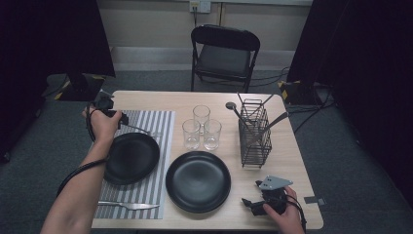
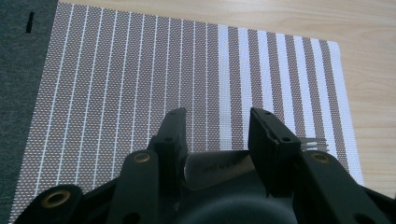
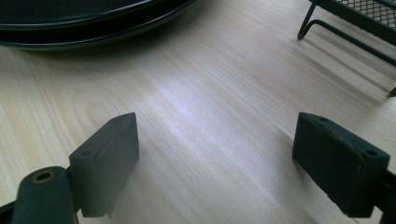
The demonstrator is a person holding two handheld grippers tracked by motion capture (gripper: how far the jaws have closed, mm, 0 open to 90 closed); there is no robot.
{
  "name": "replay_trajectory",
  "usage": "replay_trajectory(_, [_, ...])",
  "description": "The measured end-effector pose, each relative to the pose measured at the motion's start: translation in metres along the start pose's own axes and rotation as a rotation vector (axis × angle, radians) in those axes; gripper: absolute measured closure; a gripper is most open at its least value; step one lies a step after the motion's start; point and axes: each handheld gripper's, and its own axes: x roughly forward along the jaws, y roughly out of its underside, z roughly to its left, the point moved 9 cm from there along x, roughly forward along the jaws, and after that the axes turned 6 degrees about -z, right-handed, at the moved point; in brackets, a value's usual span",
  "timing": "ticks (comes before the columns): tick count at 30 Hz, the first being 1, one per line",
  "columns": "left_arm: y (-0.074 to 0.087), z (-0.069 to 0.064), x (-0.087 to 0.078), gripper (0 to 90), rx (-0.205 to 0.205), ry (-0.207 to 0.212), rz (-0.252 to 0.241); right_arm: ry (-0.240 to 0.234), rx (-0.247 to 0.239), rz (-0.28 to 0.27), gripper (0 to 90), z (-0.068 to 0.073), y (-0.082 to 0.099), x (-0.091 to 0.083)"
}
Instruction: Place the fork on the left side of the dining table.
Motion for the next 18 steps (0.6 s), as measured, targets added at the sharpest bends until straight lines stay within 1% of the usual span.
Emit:
replay_trajectory(2, [-0.0004,-0.0001,0.0002,57.7,0.005,0.002,0.0,0.001,0.0,-0.001,13.8,0.0,-0.0001,0.0001])
replay_trajectory(4, [-0.0007,-0.0001,0.0003,57.5,0.009,-0.008,-0.001,0.0,0.0,0.0,13.8,0.0,0.0,0.0])
replay_trajectory(7, [-0.0003,0.0006,0.001,57.2,0.004,-0.007,0.002,0.0,0.0,-0.001,13.8,0.0,-0.0001,0.0001])
replay_trajectory(8, [0.0,0.0019,0.0009,57.1,0.009,-0.012,0.006,0.0,0.0,-0.001,13.8,0.0,-0.0001,0.0001])
replay_trajectory(9, [0.0006,0.0027,0.0013,57.1,0.005,-0.013,0.01,0.0,0.0,-0.001,13.7,0.0,-0.0001,0.0001])
replay_trajectory(11, [0.0009,0.0059,0.0019,57.0,0.005,-0.028,0.007,0.0,0.0,-0.001,13.7,0.0,-0.0001,0.0001])
replay_trajectory(13, [0.0013,0.0065,0.0025,56.7,-0.005,-0.022,0.007,0.0,0.0,-0.001,13.7,0.0,-0.0001,0.0002])
replay_trajectory(15, [0.0016,0.0068,0.0027,56.2,0.004,-0.022,0.012,0.0,-0.001,-0.001,13.7,-0.0001,-0.0001,0.0002])
replay_trajectory(18, [0.001,0.0068,0.0025,56.1,0.0,-0.016,0.013,0.0,-0.001,-0.001,13.7,-0.0001,-0.0001,0.0002])
